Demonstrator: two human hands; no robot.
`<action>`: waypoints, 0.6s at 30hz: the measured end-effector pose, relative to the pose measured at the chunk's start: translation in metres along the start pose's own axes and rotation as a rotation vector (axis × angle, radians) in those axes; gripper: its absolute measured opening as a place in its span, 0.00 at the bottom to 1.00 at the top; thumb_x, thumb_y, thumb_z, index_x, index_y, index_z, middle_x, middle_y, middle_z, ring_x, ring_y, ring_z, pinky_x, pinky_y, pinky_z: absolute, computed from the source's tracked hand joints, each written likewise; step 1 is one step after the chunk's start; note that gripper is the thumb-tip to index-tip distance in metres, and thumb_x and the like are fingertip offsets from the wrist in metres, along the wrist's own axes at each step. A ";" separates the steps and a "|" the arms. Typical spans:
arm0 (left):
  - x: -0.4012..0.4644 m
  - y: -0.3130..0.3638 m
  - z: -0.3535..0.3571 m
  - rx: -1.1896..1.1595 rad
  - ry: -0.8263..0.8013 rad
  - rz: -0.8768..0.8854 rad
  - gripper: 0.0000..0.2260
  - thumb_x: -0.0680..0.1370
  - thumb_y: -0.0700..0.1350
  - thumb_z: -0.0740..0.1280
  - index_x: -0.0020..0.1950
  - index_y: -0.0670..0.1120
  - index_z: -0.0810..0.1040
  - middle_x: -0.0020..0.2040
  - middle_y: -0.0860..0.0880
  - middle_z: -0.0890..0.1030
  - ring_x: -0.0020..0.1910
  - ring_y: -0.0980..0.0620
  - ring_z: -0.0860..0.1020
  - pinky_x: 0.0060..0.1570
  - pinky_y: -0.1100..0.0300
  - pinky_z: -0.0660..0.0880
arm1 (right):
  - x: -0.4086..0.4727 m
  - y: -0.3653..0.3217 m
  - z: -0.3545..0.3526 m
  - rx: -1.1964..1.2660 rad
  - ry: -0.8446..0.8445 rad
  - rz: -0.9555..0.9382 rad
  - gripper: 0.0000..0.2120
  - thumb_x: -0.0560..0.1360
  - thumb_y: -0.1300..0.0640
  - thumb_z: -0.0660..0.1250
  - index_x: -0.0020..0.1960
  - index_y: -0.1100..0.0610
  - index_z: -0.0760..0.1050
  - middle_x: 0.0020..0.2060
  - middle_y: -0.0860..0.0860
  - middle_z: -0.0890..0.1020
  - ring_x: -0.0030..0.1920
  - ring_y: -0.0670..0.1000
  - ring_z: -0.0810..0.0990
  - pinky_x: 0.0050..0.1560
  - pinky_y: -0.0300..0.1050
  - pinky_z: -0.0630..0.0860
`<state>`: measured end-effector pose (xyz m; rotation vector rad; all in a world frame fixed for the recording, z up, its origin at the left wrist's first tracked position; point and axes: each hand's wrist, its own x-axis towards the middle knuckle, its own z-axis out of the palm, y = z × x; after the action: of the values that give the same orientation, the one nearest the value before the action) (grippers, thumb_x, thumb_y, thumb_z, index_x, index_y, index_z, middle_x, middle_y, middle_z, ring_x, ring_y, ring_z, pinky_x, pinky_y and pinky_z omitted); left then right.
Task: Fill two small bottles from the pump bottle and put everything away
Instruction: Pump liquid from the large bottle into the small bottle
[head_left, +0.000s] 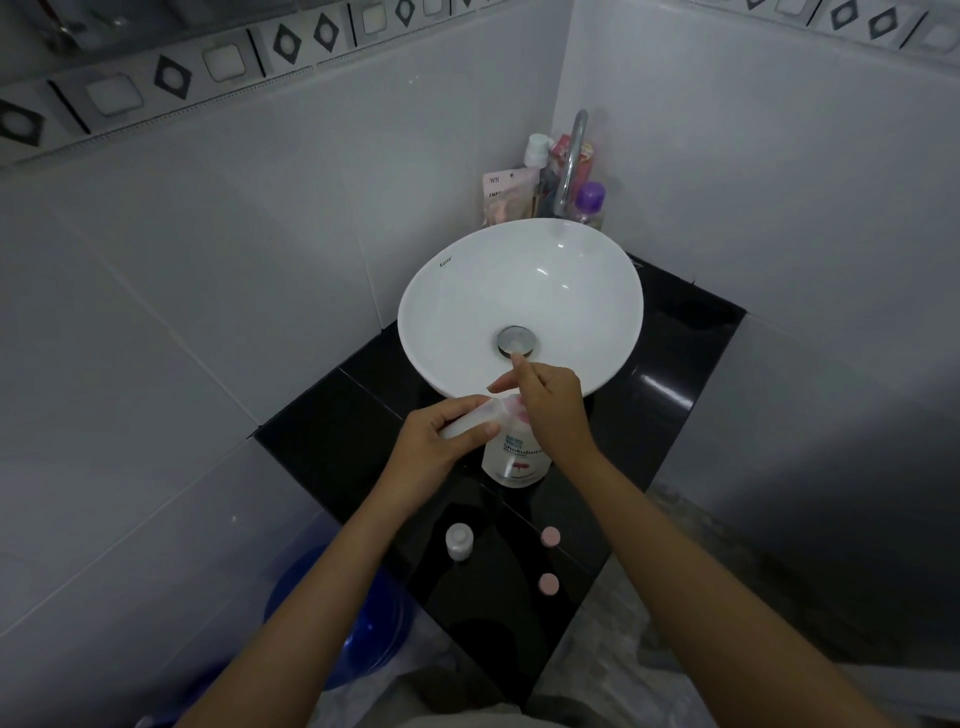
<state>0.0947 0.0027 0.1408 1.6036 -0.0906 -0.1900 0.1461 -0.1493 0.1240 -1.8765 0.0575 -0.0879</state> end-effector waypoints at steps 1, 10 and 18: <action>0.000 0.002 0.000 0.000 -0.003 0.000 0.12 0.74 0.41 0.70 0.56 0.52 0.81 0.49 0.60 0.85 0.51 0.63 0.81 0.44 0.73 0.75 | 0.001 -0.002 -0.001 -0.013 -0.012 0.005 0.20 0.79 0.52 0.59 0.36 0.59 0.83 0.31 0.49 0.83 0.34 0.43 0.79 0.39 0.41 0.73; -0.007 0.011 0.001 -0.046 -0.002 0.020 0.11 0.72 0.52 0.68 0.52 0.64 0.81 0.52 0.64 0.83 0.53 0.63 0.80 0.44 0.72 0.76 | 0.002 -0.034 -0.012 0.138 -0.064 0.067 0.11 0.77 0.52 0.63 0.45 0.60 0.75 0.38 0.55 0.84 0.37 0.45 0.81 0.37 0.33 0.76; -0.009 0.010 -0.002 -0.028 0.012 0.032 0.13 0.76 0.43 0.67 0.52 0.63 0.79 0.49 0.69 0.82 0.51 0.68 0.79 0.42 0.75 0.74 | -0.004 -0.044 -0.016 0.312 -0.053 0.079 0.17 0.70 0.46 0.64 0.50 0.58 0.71 0.45 0.61 0.82 0.43 0.60 0.82 0.45 0.50 0.78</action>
<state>0.0872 0.0054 0.1510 1.5739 -0.1041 -0.1559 0.1408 -0.1509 0.1708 -1.5622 0.0770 0.0073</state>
